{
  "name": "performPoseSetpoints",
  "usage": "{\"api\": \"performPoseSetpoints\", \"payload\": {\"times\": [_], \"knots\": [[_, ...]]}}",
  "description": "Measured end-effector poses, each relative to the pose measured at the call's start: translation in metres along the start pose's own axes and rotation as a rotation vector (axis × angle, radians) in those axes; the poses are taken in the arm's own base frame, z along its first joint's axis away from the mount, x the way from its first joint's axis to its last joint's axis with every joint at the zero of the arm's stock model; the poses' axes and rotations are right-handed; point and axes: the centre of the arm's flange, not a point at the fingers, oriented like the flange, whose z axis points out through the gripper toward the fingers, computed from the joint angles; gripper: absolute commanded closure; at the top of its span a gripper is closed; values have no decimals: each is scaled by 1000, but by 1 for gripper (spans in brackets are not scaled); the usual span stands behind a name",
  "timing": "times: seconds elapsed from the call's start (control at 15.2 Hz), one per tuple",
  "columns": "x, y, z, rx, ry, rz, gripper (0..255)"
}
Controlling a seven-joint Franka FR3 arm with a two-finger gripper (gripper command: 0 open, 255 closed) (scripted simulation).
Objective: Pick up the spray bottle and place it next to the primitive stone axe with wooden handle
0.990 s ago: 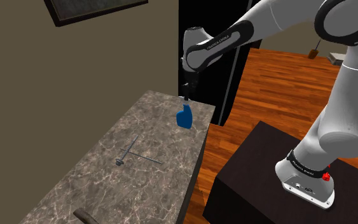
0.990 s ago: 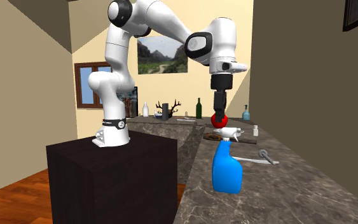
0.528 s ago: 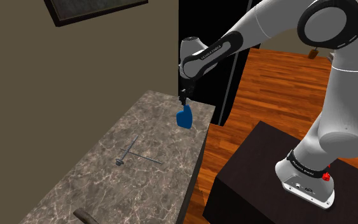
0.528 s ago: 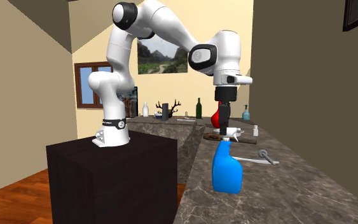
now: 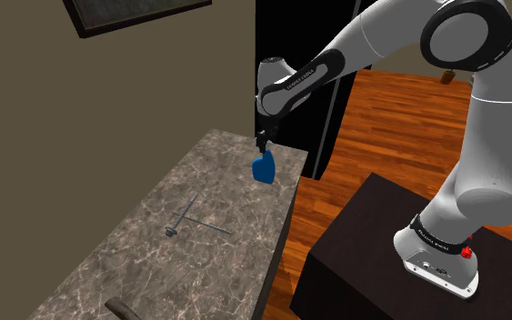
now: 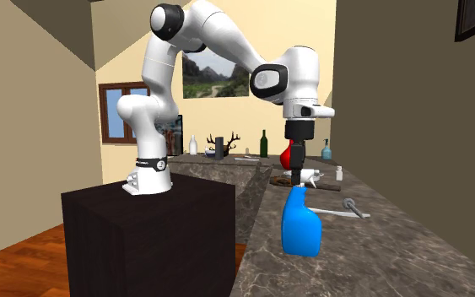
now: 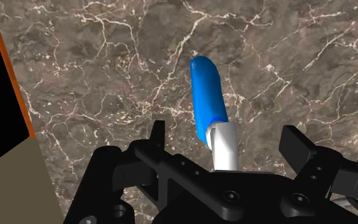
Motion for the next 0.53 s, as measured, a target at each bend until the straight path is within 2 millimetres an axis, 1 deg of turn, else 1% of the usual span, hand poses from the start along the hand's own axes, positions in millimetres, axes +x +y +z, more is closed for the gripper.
{"api": "performPoseSetpoints", "payload": {"times": [0.07, 0.53], "knots": [[0, 0, 0, 0, 0, 0, 255], [0, 0, 0, 0, 1, 0, 255]]}}
